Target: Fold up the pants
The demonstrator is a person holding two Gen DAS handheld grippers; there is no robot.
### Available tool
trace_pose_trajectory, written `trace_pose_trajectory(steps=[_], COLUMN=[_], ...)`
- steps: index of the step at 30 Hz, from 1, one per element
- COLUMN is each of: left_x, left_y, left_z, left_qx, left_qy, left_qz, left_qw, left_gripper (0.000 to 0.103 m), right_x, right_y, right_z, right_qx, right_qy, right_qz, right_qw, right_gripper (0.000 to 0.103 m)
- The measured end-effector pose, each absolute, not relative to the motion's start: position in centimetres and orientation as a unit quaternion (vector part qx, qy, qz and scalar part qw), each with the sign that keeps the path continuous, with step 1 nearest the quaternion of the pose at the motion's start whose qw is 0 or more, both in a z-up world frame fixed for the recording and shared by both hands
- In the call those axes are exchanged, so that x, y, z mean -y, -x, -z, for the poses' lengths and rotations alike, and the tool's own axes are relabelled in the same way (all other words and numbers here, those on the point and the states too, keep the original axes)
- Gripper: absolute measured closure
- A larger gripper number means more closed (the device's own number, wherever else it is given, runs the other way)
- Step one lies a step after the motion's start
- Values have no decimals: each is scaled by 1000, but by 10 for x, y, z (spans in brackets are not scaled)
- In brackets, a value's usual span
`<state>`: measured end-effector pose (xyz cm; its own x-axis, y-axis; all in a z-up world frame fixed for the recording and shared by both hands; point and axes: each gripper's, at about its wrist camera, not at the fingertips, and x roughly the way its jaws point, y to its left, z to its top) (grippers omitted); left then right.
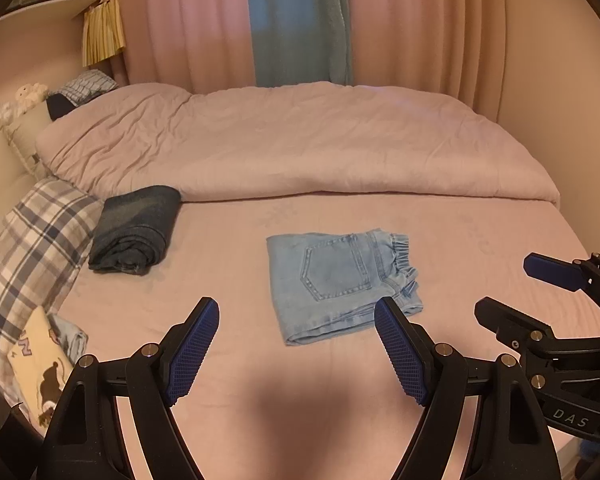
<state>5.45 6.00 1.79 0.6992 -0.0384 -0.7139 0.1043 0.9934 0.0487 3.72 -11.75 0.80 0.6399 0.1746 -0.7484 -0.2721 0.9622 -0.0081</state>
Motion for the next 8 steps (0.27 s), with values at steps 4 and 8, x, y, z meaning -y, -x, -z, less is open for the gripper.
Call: trace_pose_trajectory(steps=[4, 8], left_x=[-59, -59], left_y=[-54, -55], left_z=[-18, -18], left_qx=[-386, -386], left_qy=[-42, -42], left_qz=[40, 40], left_qw=[921, 921], left_gripper=[23, 23], right_x=[117, 115], right_y=[-37, -37], right_z=[-9, -11], right_qx=[-406, -406], right_qy=[60, 61], right_qz=[-124, -125], right_qw=[904, 903], right_gripper=[35, 35])
